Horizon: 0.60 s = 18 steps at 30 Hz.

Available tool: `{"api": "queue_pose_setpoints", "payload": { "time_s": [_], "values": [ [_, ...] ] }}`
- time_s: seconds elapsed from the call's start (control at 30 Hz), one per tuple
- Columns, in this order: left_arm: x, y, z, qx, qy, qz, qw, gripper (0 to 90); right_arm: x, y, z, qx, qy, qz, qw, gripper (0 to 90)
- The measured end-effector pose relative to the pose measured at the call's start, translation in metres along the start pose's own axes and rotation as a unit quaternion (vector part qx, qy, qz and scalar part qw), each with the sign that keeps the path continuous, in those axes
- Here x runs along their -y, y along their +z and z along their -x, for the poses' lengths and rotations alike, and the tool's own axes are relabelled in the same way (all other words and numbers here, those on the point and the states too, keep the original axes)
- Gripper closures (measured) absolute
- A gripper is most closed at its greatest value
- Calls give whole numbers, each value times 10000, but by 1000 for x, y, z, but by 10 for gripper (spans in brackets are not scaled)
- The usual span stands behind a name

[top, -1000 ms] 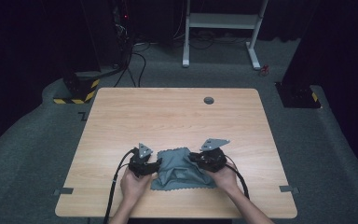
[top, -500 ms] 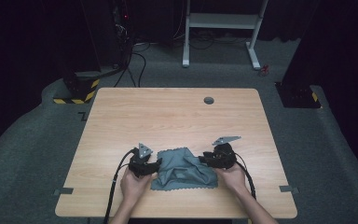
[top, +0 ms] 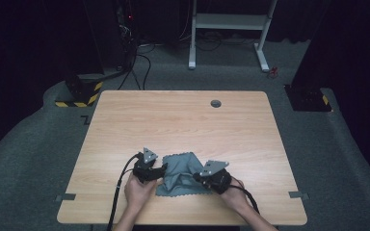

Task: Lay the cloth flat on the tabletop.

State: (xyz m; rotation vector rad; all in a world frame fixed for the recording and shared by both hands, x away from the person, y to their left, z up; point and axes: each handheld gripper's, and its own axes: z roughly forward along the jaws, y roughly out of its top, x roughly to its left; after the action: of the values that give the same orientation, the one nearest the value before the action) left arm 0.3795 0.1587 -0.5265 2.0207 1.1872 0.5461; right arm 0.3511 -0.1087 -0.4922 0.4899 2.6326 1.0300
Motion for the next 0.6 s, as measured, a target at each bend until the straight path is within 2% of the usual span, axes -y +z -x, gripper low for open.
{"api": "queue_pose_setpoints", "payload": {
  "time_s": [0.03,0.1,0.13,0.17,0.2,0.23,0.3,0.33,0.37,0.4,0.43,0.47,0.5,0.53,0.6],
  "values": [
    [0,0,0,0,-2,-2,10000,393,5,6,-6,46,-152,-164,9997,803],
    [0,0,0,1,0,-4,10000,393,7,7,-6,29,-110,-144,9998,789],
    [0,0,0,0,2,1,10000,393,9,2,-2,-32,104,-25,9999,762],
    [0,0,0,1,4,0,10000,393,9,2,-2,-32,104,-25,9999,762],
    [0,0,0,0,-3,-3,10000,393,8,-8,5,-80,358,248,9990,755],
    [0,0,0,0,-3,-3,10000,393,8,-8,5,-80,358,248,9990,755],
    [0,0,0,-1,1,0,10000,393,7,-18,11,-15,553,434,9975,757],
    [0,0,0,-1,0,-3,10000,393,5,-23,19,84,769,467,9959,754],
    [0,0,0,-5,-1,5,10000,393,5,-23,19,84,769,467,9959,754],
    [0,0,0,-1,-4,-2,10000,393,5,-23,23,82,891,471,9949,745],
    [0,0,0,-1,-2,-2,10000,393,5,-18,31,-13,1112,411,9930,711],
    [0,0,0,-1,-2,-2,10000,393,5,-18,31,-13,1112,411,9930,711],
    [0,0,0,-1,-1,1,10000,393,6,-8,36,-190,1397,299,9896,669],
    [0,0,0,-1,-4,-2,10000,393,6,-8,36,-190,1397,299,9896,669],
    [0,0,0,-1,-2,-1,10000,393,6,2,37,-381,1619,265,9857,651]
  ]
}}
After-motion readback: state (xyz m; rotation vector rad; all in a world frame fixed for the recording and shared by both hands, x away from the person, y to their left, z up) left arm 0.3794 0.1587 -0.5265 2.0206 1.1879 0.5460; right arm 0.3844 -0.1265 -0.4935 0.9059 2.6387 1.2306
